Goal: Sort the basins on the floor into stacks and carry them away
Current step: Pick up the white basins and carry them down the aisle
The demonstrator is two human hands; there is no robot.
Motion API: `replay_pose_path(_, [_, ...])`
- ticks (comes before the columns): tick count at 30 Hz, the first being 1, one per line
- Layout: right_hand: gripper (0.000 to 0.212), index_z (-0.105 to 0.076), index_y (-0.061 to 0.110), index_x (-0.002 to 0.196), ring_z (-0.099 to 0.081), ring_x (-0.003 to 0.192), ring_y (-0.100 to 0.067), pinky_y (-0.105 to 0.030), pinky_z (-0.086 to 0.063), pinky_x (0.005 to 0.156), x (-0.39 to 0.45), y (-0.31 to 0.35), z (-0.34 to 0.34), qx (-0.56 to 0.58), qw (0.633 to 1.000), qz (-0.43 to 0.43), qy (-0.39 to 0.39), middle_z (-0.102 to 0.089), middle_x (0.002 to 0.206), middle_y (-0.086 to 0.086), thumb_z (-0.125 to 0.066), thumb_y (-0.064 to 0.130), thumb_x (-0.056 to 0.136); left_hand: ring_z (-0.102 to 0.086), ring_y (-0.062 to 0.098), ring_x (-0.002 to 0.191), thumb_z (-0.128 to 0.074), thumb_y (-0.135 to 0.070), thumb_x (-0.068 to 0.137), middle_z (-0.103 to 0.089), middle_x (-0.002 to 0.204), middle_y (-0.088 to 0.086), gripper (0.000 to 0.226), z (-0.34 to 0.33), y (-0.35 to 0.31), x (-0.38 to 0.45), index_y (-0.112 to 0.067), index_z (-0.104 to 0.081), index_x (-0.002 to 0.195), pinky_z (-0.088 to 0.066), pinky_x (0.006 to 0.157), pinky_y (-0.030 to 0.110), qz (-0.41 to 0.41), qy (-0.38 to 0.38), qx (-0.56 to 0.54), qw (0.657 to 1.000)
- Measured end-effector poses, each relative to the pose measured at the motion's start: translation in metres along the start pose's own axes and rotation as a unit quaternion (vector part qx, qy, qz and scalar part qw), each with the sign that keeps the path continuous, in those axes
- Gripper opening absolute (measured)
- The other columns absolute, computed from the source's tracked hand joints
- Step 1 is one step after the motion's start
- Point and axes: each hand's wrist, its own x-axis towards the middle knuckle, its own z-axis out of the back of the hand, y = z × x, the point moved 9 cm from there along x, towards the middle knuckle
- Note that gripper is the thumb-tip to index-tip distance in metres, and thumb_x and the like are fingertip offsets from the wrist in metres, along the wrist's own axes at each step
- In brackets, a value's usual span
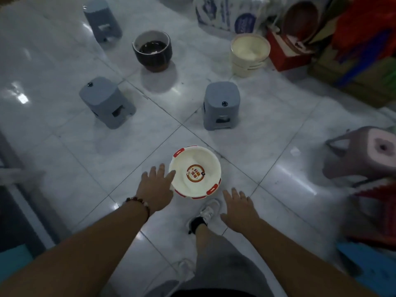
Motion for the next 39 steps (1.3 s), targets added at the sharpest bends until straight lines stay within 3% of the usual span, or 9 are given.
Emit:
replay_pose_path(11, [0.073, -0.010, 0.019, 0.154, -0.016, 0.147, -0.036, -0.052, -0.017, 0.118, 0.188, -0.017, -0.009, 0.055, 0.995, -0.062, 0.060, -0.013, 0.161, -0.012, -0.046, 0.045, 0.096, -0.026, 0.036, 0.143, -0.045, -0.042, 0.096, -0.017, 0.160, 0.016, 0.064, -0.062, 0.021, 0.197, -0.025, -0.021, 0.153, -0.027, 0.114, 0.051, -0.069, 0.094, 0.039, 0.992])
replay_pose_path(18, [0.069, -0.017, 0.019, 0.152, -0.044, 0.131, -0.028, -0.039, -0.039, 0.106, 0.338, -0.060, -0.122, 0.158, 0.970, -0.153, 0.107, -0.036, 0.149, -0.009, -0.048, 0.044, 0.095, -0.043, 0.033, 0.131, -0.050, -0.040, 0.095, -0.033, 0.153, 0.015, 0.059, -0.222, 0.042, 0.355, -0.022, -0.034, 0.149, -0.040, 0.105, 0.049, -0.085, 0.136, 0.021, 0.987])
replay_pose_path(21, [0.080, -0.015, 0.018, 0.153, -0.045, 0.131, -0.029, -0.032, -0.041, 0.094, 0.398, -0.083, -0.191, 0.342, 0.898, -0.243, 0.133, -0.034, 0.152, -0.013, -0.061, 0.039, 0.091, -0.045, 0.032, 0.129, -0.045, -0.043, 0.097, -0.038, 0.150, 0.013, 0.062, -0.307, 0.061, 0.424, -0.021, -0.025, 0.152, -0.043, 0.102, 0.047, -0.049, 0.155, -0.025, 0.986])
replay_pose_path(23, [0.092, -0.007, 0.015, 0.154, -0.042, 0.133, -0.031, -0.030, -0.036, 0.086, 0.424, -0.097, -0.245, 0.458, 0.810, -0.335, 0.144, -0.027, 0.157, -0.013, -0.068, 0.037, 0.088, -0.049, 0.035, 0.126, -0.053, -0.040, 0.096, -0.042, 0.147, 0.014, 0.072, -0.353, 0.072, 0.457, -0.018, -0.018, 0.154, -0.045, 0.100, 0.047, 0.013, 0.166, -0.182, 0.969])
replay_pose_path(25, [0.095, -0.010, 0.014, 0.154, -0.041, 0.132, -0.032, -0.034, -0.038, 0.088, 0.444, -0.102, -0.302, 0.570, 0.700, -0.407, 0.140, -0.030, 0.154, -0.012, -0.073, 0.036, 0.084, -0.046, 0.039, 0.130, -0.062, -0.035, 0.093, -0.038, 0.150, 0.016, 0.083, -0.398, 0.089, 0.483, -0.013, -0.011, 0.155, -0.041, 0.102, 0.048, 0.139, 0.190, -0.359, 0.903])
replay_pose_path(27, [0.080, -0.032, 0.017, 0.143, -0.052, 0.114, -0.030, -0.038, -0.049, 0.080, 0.457, -0.096, -0.350, 0.644, 0.608, -0.449, 0.118, -0.048, 0.138, -0.012, -0.077, 0.034, 0.080, -0.051, 0.037, 0.121, -0.066, -0.035, 0.091, -0.046, 0.143, 0.016, 0.073, -0.439, 0.100, 0.494, -0.014, -0.027, 0.149, -0.049, 0.090, 0.047, 0.248, 0.224, -0.460, 0.823])
replay_pose_path(30, [0.050, -0.057, 0.016, 0.119, -0.061, 0.102, -0.030, -0.049, -0.056, 0.084, 0.466, -0.094, -0.394, 0.703, 0.525, -0.480, 0.011, -0.063, 0.119, -0.011, -0.079, 0.020, 0.075, -0.059, 0.030, 0.098, -0.066, -0.024, 0.092, -0.061, 0.123, 0.012, 0.047, -0.478, 0.096, 0.492, -0.013, -0.050, 0.135, -0.049, 0.064, 0.035, 0.303, 0.255, -0.560, 0.728])
replay_pose_path(32, [0.041, -0.064, 0.015, 0.112, -0.063, 0.103, -0.032, -0.054, -0.053, 0.090, 0.467, -0.090, -0.401, 0.740, 0.474, -0.478, -0.007, -0.067, 0.115, -0.012, -0.077, 0.011, 0.073, -0.060, 0.025, 0.086, -0.066, -0.015, 0.091, -0.061, 0.115, 0.010, 0.041, -0.487, 0.099, 0.488, -0.013, -0.053, 0.130, -0.048, 0.060, 0.033, 0.323, 0.245, -0.579, 0.708])
replay_pose_path(39, [0.020, -0.062, 0.010, 0.101, -0.064, 0.091, -0.028, -0.040, -0.054, 0.075, 0.441, -0.098, -0.297, 0.758, 0.499, -0.420, 0.025, -0.069, 0.103, -0.014, -0.065, 0.002, 0.083, -0.063, 0.027, 0.086, -0.067, -0.015, 0.089, -0.066, 0.103, 0.009, 0.031, -0.400, 0.101, 0.446, -0.014, -0.056, 0.117, -0.052, 0.063, 0.033, 0.310, 0.259, -0.587, 0.702])
